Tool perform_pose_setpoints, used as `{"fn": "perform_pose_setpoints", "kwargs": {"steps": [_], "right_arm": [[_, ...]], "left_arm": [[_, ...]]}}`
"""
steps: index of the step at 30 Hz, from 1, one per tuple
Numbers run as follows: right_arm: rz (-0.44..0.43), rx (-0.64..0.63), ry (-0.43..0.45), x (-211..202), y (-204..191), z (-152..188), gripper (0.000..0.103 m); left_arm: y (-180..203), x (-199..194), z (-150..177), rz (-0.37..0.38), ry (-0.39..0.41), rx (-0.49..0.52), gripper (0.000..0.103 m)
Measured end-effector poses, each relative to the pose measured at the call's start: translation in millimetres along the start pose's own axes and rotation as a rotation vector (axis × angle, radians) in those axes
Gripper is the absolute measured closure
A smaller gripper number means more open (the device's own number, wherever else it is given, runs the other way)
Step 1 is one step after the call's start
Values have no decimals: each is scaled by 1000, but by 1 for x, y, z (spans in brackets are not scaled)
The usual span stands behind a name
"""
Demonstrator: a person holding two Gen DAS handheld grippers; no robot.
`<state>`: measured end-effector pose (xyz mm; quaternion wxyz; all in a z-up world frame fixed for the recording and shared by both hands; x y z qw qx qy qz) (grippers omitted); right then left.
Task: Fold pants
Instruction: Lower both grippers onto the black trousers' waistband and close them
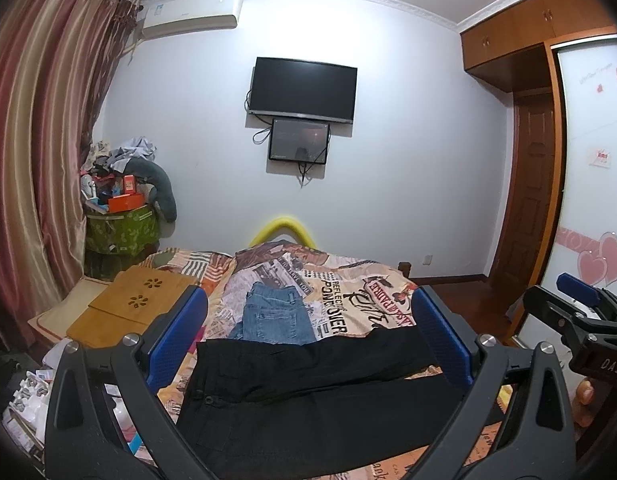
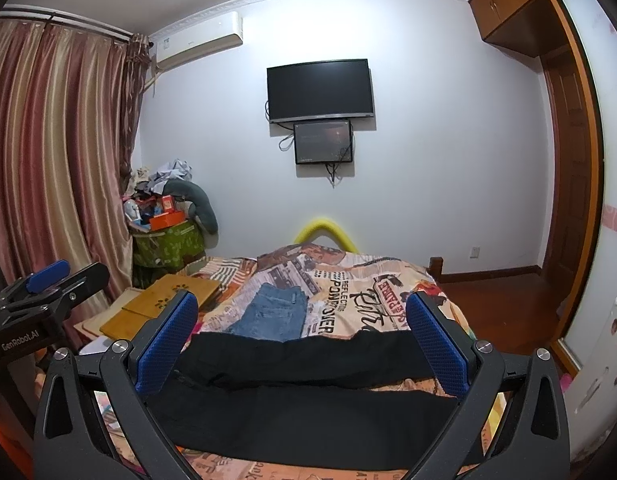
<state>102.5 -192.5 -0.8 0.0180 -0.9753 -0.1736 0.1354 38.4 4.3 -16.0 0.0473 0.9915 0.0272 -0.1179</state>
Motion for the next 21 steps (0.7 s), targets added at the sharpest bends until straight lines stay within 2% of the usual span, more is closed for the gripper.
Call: {"fn": "perform_pose_setpoints", "kwargs": {"steps": [9, 16, 21], "right_arm": [[63, 20, -108, 52, 30, 20, 0], [112, 49, -235, 109, 70, 47, 0], [101, 36, -276, 138, 95, 58, 0]], "left_arm": [[-20, 66, 15, -54, -102, -13, 0], [-50, 143, 40, -127, -194, 6, 0], [-78, 201, 64, -193, -278, 43, 0]]}}
Point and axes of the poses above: each gripper's, at about its wrist camera, not at the fingertips, and x roughly the way its jaws point, y to its right, z to its underside, the point moved 2 cm from there along x, roughly the way its jaws point, and after that the axes turned 3 degrees about -z, right-handed, at the moved point
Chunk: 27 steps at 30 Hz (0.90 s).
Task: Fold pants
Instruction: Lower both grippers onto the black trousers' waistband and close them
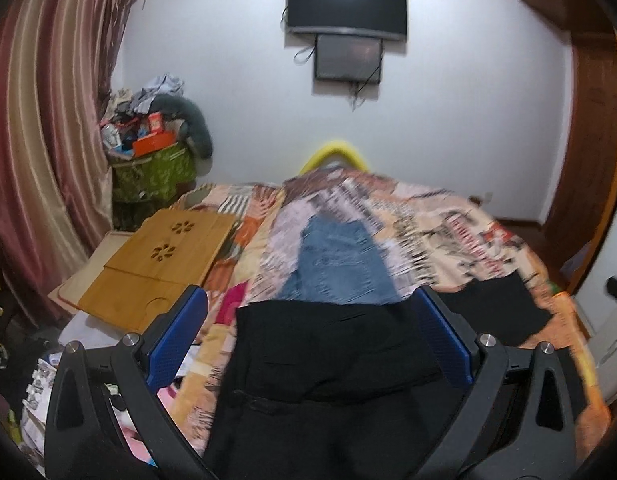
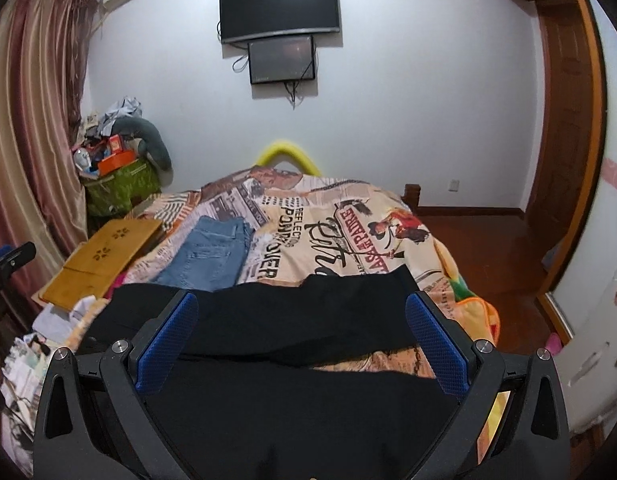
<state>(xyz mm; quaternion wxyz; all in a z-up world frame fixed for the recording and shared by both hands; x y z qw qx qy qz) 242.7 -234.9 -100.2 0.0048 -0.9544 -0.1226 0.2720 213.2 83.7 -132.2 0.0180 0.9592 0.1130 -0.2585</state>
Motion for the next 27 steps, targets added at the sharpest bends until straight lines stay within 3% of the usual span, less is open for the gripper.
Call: {"fn": "perform_pose_setpoints", "kwargs": {"steps": [8, 14, 16, 20, 27], "right_arm": [[-2, -39, -123, 61, 28, -5, 0], [-39, -80, -195, 111, 30, -10, 1], [-62, -100, -213, 129, 28, -14, 6], [-123, -148, -254, 164, 20, -18, 6], [-233, -258, -346, 224, -8, -16, 11]], "left_arm": [[-37, 90, 1, -58, -115, -9, 0], [-56, 139, 0, -64, -201, -17, 13], [-61, 157, 2, -55, -239, -18, 13], [-64, 197, 12, -68, -318, -2, 14], [-64, 260, 44, -33, -488, -19, 28]]}}
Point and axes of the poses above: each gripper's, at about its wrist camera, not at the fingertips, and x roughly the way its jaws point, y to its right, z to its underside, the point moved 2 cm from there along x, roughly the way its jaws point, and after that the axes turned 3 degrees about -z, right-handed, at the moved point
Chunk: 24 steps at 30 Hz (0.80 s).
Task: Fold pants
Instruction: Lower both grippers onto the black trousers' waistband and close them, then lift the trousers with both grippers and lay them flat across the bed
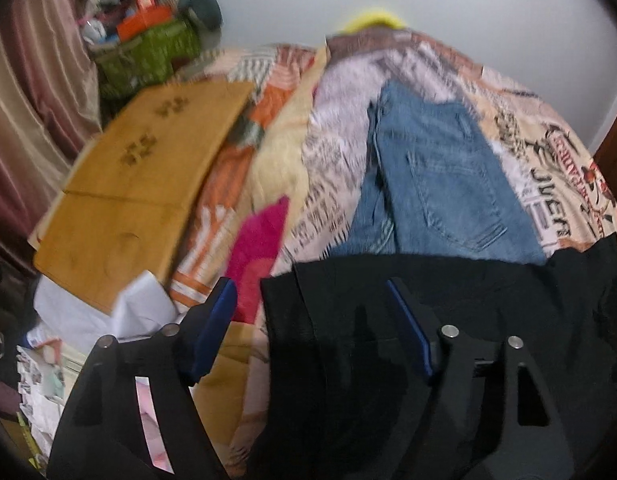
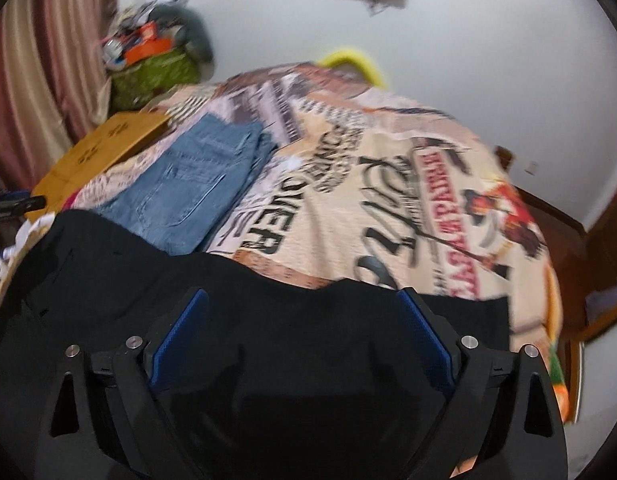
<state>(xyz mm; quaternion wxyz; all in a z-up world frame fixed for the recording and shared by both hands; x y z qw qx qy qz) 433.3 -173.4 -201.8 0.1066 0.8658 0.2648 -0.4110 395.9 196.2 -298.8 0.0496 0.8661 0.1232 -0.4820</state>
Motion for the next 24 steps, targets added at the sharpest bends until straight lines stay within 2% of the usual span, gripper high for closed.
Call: {"fn": "perform_pose_setpoints", "kwargs": {"steps": [5, 8, 11, 15, 16, 17, 19, 20, 22, 24], "right_arm": [[-69, -71, -96, 43, -11, -5, 14], [-126, -60, -182, 69, -14, -2, 28], [-159, -55, -241, 88, -16, 3, 35], [-160, -80, -235, 93, -23, 8, 38], [-163, -81, -236, 94, -25, 7, 42], [-166, -85, -234, 94, -26, 6, 46], [-155, -103, -224, 93, -28, 5, 68], [-149, -111, -220, 93, -29, 5, 73], [-144, -135, -215, 92, -34, 6, 91], [-126, -167, -199, 90, -38, 9, 95]], "left_arm": [[6, 31, 4, -4, -66, 11, 29], [5, 45, 4, 31, -116, -6, 33], [6, 54, 1, 67, -148, -22, 45], [7, 58, 0, 80, -159, -31, 61], [7, 58, -1, 74, -158, -31, 71], [8, 57, -1, 69, -155, -29, 77], [11, 54, -3, 58, -145, -20, 86], [13, 52, -4, 47, -138, -12, 87], [16, 46, -4, 20, -118, 18, 90], [19, 39, -5, 1, -97, 36, 91]]}}
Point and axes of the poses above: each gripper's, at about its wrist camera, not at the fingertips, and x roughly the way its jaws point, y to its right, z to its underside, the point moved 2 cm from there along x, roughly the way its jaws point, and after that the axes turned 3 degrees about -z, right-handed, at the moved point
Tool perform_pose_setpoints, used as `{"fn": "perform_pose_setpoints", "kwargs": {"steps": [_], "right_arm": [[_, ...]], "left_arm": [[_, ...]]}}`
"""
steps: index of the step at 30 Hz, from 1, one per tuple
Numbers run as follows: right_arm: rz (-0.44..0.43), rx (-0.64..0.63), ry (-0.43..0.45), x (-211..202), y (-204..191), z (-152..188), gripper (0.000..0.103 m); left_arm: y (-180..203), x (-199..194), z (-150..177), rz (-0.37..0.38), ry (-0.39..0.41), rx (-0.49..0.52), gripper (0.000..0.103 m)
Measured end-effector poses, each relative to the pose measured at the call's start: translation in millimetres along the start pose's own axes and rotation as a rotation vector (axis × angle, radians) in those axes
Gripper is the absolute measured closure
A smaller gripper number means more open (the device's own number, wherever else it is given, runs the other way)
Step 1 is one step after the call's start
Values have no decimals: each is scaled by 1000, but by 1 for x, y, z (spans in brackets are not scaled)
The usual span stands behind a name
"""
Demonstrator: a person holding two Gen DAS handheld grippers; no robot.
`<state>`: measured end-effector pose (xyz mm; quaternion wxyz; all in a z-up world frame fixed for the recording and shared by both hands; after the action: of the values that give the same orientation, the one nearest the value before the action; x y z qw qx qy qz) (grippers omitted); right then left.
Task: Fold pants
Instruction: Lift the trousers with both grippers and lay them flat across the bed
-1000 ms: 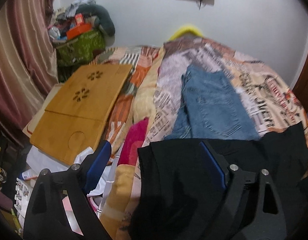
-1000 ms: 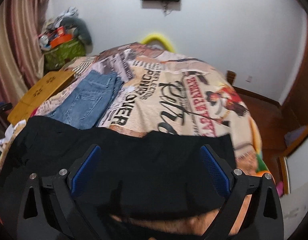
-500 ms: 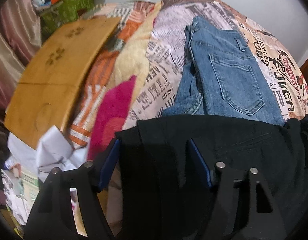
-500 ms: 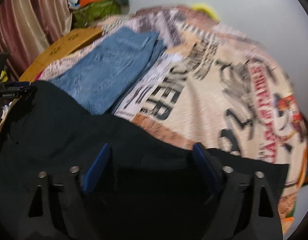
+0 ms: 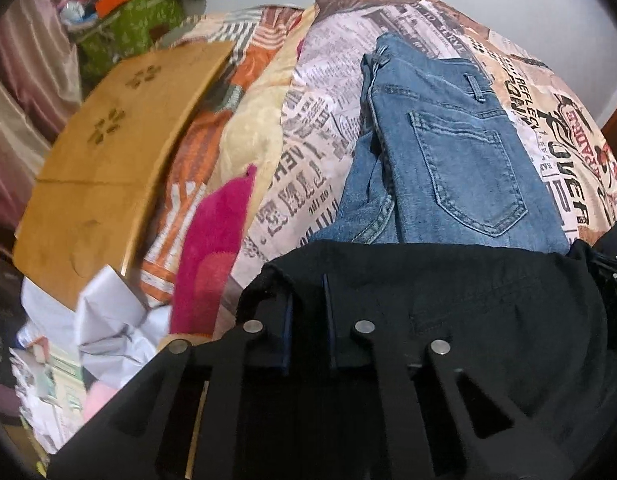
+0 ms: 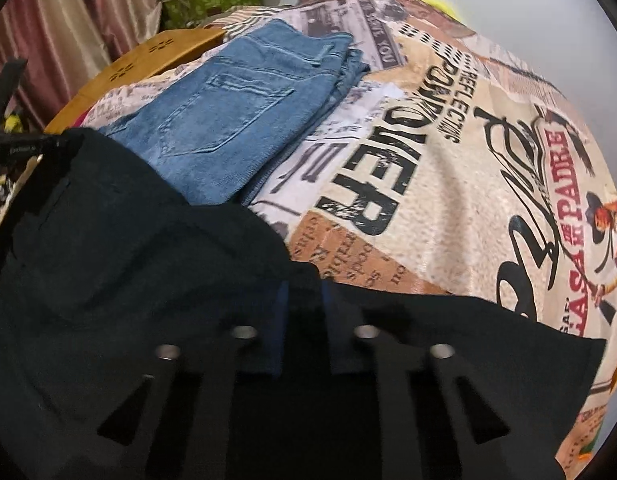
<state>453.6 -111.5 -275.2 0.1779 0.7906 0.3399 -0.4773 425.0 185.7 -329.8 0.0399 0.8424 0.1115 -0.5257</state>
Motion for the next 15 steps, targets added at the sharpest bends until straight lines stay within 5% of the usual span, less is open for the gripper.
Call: {"fn": "perform_pose_setpoints", "kwargs": {"steps": [11, 15], "right_arm": [[165, 3, 178, -38, 9, -30, 98], [161, 23, 228, -55, 9, -40, 98]], "left_arm": [[-4, -39, -43, -51, 126, 2, 93], [-2, -55, -55, -46, 170, -5, 93]]}}
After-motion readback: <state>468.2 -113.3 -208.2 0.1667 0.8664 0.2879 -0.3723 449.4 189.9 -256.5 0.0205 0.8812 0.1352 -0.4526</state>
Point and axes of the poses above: each gripper's, at about its wrist camera, not at the fingertips, and x roughly the way its jaws point, y to its right, z to its underside, the point moved 2 cm from there along x, roughly the way its jaws point, and after that the axes turned 3 degrees about -z, right-handed, at the moved point
